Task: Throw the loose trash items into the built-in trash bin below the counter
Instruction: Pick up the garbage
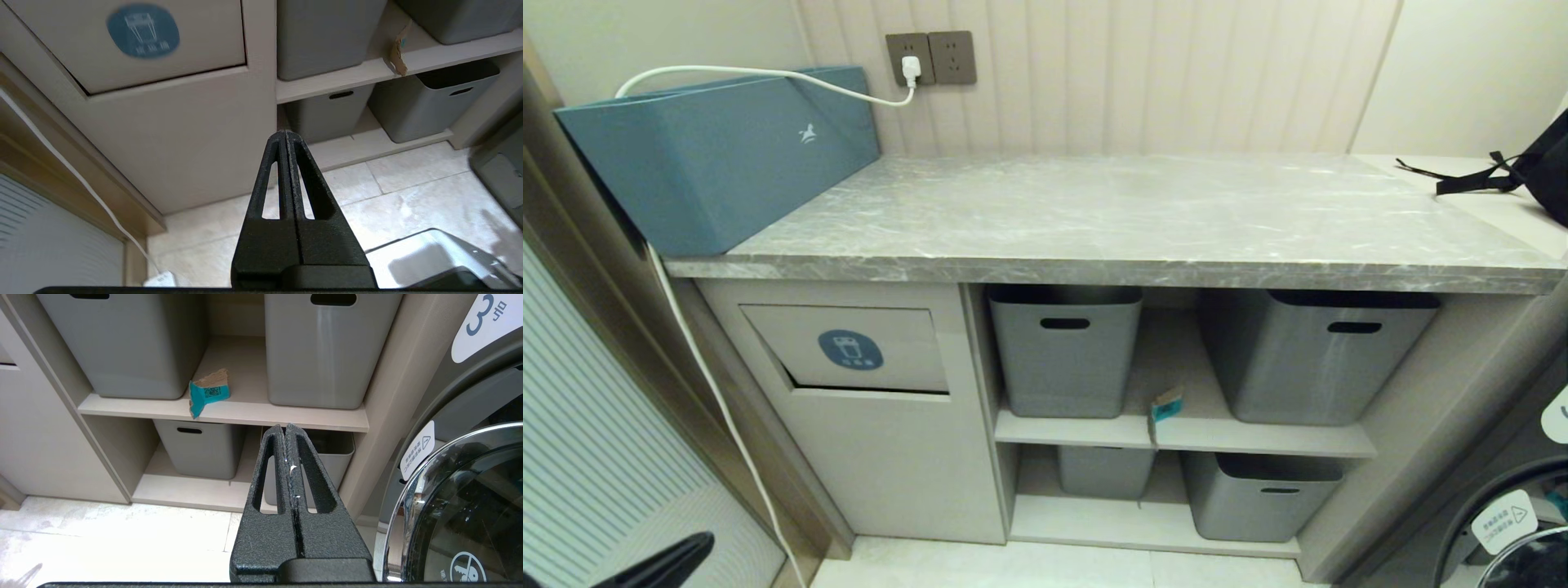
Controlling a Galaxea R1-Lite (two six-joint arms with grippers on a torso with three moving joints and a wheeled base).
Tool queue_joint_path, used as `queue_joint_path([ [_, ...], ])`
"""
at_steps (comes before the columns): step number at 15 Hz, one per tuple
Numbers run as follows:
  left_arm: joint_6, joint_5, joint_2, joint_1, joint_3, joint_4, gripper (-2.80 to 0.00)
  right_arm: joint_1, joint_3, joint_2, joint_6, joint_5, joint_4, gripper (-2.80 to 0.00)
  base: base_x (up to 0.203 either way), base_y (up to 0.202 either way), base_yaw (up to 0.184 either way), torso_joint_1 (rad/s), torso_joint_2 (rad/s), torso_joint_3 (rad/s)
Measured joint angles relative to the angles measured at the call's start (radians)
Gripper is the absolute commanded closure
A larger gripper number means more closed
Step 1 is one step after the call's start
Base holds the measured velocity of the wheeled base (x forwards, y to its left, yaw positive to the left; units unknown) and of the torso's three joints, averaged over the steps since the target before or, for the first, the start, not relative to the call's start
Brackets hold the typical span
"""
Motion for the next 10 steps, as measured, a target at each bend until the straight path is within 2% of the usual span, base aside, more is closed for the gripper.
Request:
queue_joint_path([
  [5,0.028,-0.001,-0.306,-0.001,0.0,0.212,0.0,0.0,0.0,0.0,0.0,0.0,0.0,0.0,0.0,0.0,0.0,0.0,0.0,0.0],
  [8,0.029,0.007,-0.479,-0.008,-0.005,0.418,0.0,0.0,0.0,0.0,0.0,0.0,0.0,0.0,0.0,0.0,0.0,0.0,0.0,0.0],
  [10,0.029,0.006,-0.571,-0.021,-0.021,0.509,0.0,0.0,0.0,0.0,0.0,0.0,0.0,0.0,0.0,0.0,0.0,0.0,0.0,0.0],
])
